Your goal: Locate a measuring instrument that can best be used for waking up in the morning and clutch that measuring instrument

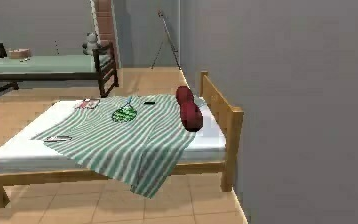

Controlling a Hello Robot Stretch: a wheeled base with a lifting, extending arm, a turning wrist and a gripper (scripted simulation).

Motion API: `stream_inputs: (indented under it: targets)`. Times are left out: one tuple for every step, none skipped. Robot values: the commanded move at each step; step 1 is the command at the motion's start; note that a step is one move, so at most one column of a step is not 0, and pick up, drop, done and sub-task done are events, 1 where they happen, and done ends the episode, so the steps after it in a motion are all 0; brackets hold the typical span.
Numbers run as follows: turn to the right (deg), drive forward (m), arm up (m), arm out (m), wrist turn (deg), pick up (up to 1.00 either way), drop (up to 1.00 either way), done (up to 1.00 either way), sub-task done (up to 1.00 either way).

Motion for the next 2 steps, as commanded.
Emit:
stream_inputs:
  targets:
    - [45.0, 0.0, 0.0, 0.0, 0.0, 0.0, 0.0, 0.0, 0.0]
    - [30.0, 0.0, 0.0, 0.0, 0.0, 0.0, 0.0, 0.0, 0.0]
